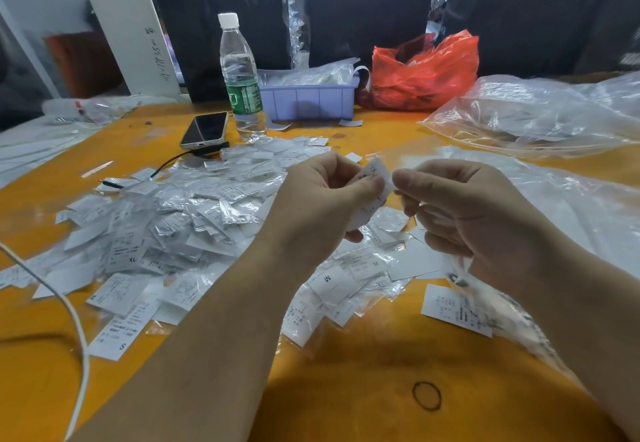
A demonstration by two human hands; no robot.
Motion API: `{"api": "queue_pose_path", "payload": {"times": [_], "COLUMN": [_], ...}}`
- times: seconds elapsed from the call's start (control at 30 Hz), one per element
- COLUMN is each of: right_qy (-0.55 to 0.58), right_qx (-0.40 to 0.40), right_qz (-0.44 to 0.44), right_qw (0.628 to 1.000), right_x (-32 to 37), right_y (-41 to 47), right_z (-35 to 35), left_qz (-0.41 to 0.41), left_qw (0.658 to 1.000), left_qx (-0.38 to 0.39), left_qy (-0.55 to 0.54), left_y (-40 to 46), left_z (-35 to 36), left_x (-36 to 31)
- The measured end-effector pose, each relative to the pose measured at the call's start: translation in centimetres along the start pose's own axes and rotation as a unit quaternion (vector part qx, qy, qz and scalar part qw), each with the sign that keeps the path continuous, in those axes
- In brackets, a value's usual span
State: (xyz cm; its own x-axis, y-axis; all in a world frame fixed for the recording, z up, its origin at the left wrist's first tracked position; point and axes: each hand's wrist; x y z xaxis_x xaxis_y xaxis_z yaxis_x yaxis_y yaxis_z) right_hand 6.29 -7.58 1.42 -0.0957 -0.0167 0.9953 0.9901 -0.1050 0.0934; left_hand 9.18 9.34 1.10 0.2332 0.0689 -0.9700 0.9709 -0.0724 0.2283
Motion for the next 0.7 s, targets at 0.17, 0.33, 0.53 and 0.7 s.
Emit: {"api": "queue_pose_path", "payload": {"times": [0.17,0.33,0.53,0.7], "right_qy": [0.063,0.102,0.081,0.082], "right_qx": [-0.082,-0.110,-0.070,-0.055], "right_qz": [-0.007,-0.024,-0.057,-0.076], "right_qw": [0.995,0.988,0.993,0.992], "right_x": [-0.4,0.3,0.5,0.5], "right_y": [0.3,0.6,0.3,0.5], "right_z": [0.0,-0.7,-0.9,-1.2], "left_qz": [-0.006,-0.008,-0.018,-0.044], "left_qw": [1.000,0.999,0.994,0.987], "left_qx": [0.022,0.032,0.103,0.152], "left_qy": [-0.015,-0.029,-0.014,-0.001], "left_y": [0.0,0.3,0.2,0.1], "left_z": [0.2,-0.4,-0.4,-0.5], "left_x": [0.1,-0.1,-0.3,-0.5]}}
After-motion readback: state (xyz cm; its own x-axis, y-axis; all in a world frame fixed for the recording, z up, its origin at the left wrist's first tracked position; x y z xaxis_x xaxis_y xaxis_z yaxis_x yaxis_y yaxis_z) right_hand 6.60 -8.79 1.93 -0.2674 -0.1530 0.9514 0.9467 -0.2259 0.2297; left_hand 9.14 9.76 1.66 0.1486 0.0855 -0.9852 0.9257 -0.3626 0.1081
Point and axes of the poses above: each hand's wrist, its own y-axis towards the middle knuckle, its own z-axis out of the palm, x = y × z, and after that the axes turned 11 degrees about -x, right-handed
